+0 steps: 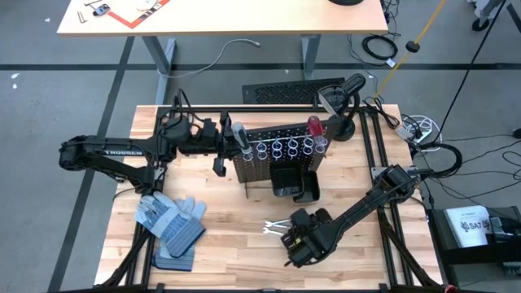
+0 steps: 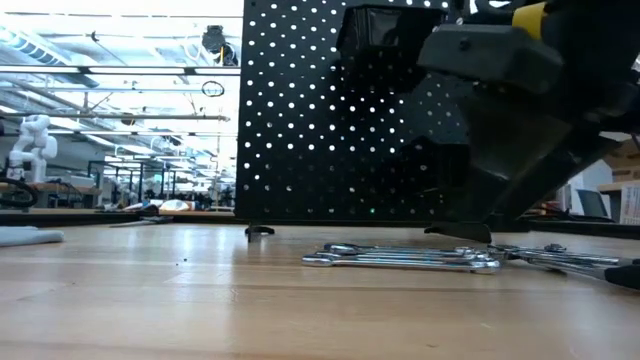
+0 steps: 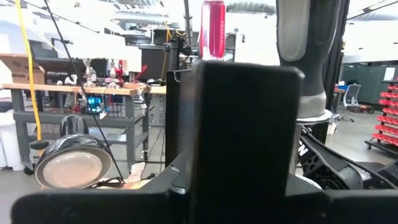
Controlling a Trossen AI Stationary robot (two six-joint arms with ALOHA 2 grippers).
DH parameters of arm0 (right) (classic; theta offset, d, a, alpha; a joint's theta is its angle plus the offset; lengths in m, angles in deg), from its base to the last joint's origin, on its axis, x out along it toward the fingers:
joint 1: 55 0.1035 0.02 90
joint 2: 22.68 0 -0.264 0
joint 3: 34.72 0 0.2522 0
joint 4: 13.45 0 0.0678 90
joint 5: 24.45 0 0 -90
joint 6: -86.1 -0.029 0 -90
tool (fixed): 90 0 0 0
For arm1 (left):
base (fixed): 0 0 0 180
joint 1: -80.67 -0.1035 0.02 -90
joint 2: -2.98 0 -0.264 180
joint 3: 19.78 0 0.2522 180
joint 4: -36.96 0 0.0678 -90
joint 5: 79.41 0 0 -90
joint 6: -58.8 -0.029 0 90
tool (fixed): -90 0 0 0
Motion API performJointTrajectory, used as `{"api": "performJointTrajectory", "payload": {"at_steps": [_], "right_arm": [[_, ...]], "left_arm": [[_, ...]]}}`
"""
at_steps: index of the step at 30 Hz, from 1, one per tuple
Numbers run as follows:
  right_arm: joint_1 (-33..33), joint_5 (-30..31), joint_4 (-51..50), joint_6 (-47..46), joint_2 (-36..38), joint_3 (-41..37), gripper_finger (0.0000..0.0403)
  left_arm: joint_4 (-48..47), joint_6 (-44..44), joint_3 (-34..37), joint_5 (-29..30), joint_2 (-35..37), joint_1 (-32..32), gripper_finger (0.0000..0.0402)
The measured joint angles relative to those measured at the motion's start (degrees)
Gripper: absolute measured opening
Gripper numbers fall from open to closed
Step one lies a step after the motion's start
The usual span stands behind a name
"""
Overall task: Hang tools onto peg board
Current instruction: Hang the silver wrench on the black peg board
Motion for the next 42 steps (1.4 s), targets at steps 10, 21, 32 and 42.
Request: {"api": "performJointTrajectory", "payload": {"at_steps": [10,21,32,42], "right_arm": [[-0.2,-0.5,0.0,10.7,0.0,0.0,0.0199],[-0.3,-1.8,-0.1,12.1,0.0,0.0,0.0199],[-0.3,-1.6,-0.7,12.1,0.0,0.0,0.0199],[-0.5,-0.8,-0.8,13.8,0.0,0.0,0.0199]], "left_arm": [[0.1,4.0,0.1,0.9,0.0,0.0,0.0143],[-3.3,4.1,0.5,0.4,3.1,0.1,0.0222],[-10.9,1.8,0.9,2.6,7.6,0.2,0.0222],[-15.9,-2.6,0.8,5.9,13.8,0.3,0.0222]]}}
